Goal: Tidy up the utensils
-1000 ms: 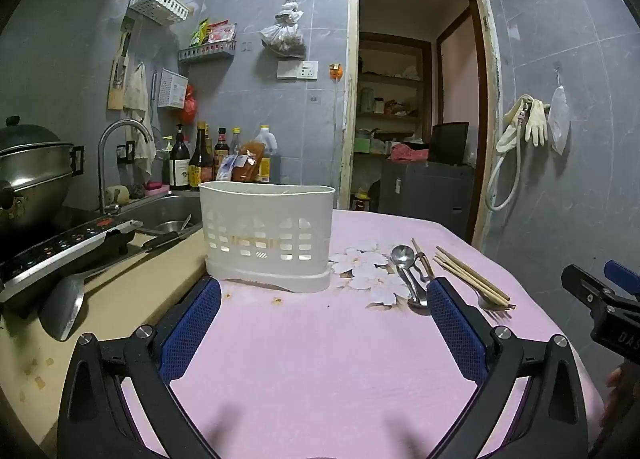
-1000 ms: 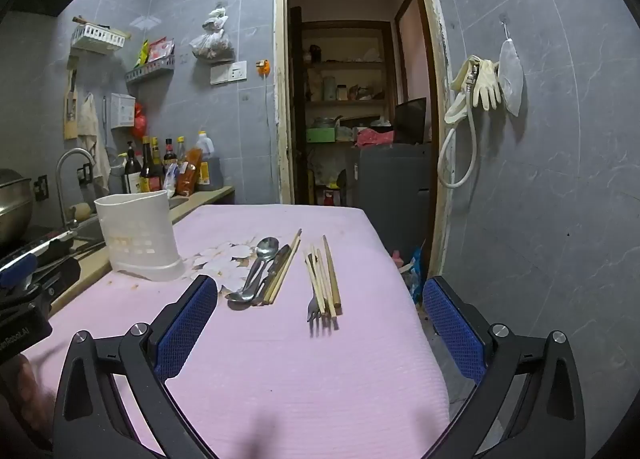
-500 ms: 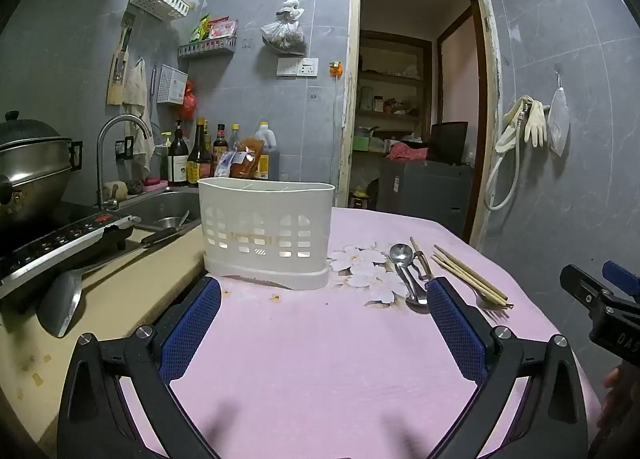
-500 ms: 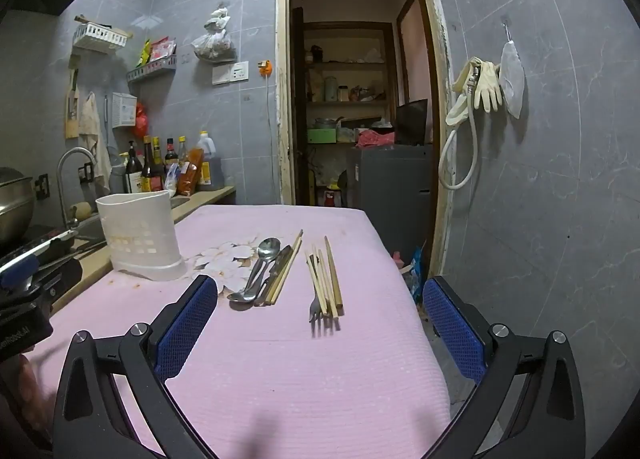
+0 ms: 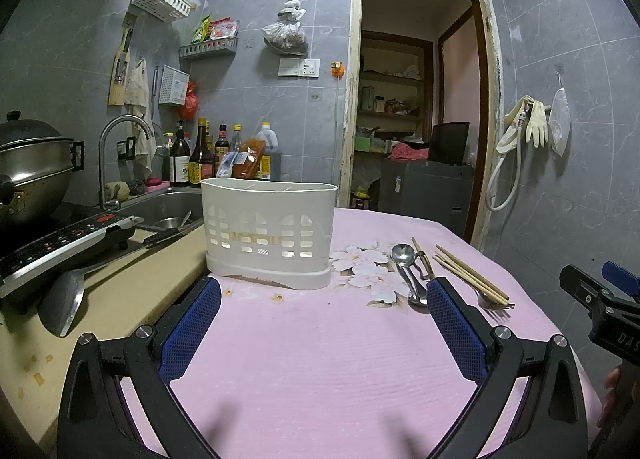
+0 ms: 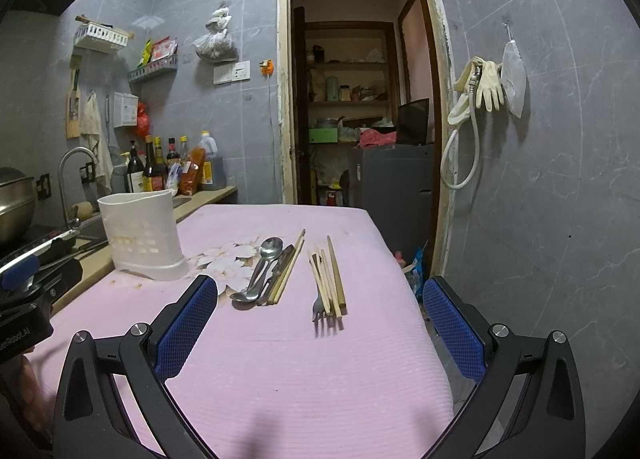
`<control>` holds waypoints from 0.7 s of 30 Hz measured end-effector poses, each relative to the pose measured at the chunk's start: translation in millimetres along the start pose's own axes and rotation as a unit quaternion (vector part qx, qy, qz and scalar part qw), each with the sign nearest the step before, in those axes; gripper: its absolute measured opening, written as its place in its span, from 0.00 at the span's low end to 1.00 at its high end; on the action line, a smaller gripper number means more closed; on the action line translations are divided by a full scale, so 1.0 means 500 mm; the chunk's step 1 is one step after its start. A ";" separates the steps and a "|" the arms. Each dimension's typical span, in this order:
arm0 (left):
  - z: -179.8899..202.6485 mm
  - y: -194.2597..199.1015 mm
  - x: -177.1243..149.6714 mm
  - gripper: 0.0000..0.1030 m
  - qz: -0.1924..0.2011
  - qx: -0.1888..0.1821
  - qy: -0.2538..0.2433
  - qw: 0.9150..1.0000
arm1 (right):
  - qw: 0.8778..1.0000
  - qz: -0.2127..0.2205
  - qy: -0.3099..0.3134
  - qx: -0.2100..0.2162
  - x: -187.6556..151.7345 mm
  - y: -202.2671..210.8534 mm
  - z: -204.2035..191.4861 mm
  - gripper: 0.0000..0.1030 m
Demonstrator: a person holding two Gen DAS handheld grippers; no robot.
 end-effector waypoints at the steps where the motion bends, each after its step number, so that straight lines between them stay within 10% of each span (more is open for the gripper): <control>1: 0.001 0.000 0.000 0.98 0.000 0.000 0.000 1.000 | 1.000 -0.001 0.000 0.000 0.000 0.000 0.000 1.00; 21: 0.000 0.004 0.001 0.98 0.001 0.000 0.000 1.000 | 1.000 0.001 0.000 0.000 0.002 0.004 -0.021 1.00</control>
Point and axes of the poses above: each gripper's, at about its wrist camera, not at the fingertips, and y roughly against the way its jaws point, z to its right, x to its top, the point moved 5 cm from there along -y, roughly the way its jaws point, and after that the axes turned 13 degrees about -z, right-handed, at the moved point
